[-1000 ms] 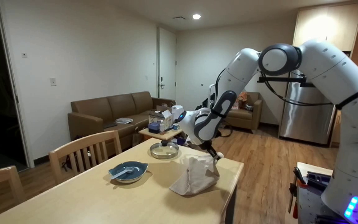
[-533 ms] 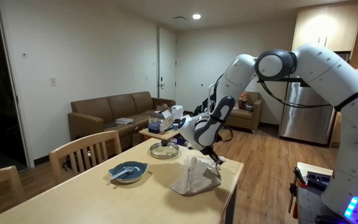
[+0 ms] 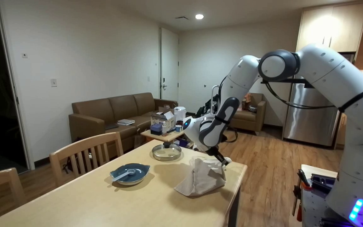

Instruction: Unfold the towel

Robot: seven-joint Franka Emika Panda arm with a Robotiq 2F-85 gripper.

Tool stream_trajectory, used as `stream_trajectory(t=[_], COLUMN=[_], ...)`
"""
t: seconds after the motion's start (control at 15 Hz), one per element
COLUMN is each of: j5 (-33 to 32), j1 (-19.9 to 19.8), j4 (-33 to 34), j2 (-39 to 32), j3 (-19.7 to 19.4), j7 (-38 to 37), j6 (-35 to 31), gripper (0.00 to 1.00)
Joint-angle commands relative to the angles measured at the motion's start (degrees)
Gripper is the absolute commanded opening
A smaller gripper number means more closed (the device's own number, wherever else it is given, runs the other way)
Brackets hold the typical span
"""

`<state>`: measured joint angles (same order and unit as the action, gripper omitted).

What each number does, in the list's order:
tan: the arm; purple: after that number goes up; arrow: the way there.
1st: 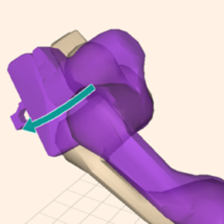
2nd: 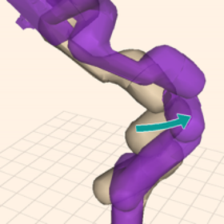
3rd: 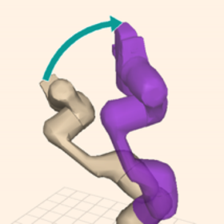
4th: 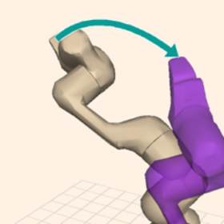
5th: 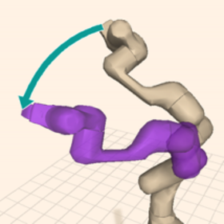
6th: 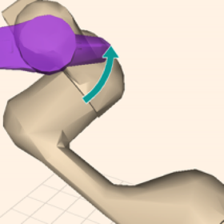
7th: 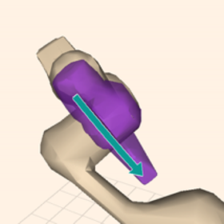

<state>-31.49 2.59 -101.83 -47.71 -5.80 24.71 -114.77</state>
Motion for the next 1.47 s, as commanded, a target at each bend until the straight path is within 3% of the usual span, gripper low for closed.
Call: stream_trajectory(t=[0.0,0.13,0.2,0.53,0.67,1.4], j5=[-2.4,-2.9,-1.8,-2.0,-2.0,-4.2], j1=[-3.9,-5.2,-4.2,-4.8,-4.9,-7.3], j4=[-0.8,0.0,0.1,0.1,-0.4,-12.9], j2=[0.1,-0.8,-0.5,-0.8,-0.6,4.2], j3=[2.0,2.8,2.3,2.8,2.9,1.7], j7=[7.8,11.6,8.2,10.4,10.3,9.9], j6=[-0.8,-1.8,-0.1,-0.6,-1.4,-26.6], gripper=[0.04,0.04,0.09,0.09,0.04,0.04])
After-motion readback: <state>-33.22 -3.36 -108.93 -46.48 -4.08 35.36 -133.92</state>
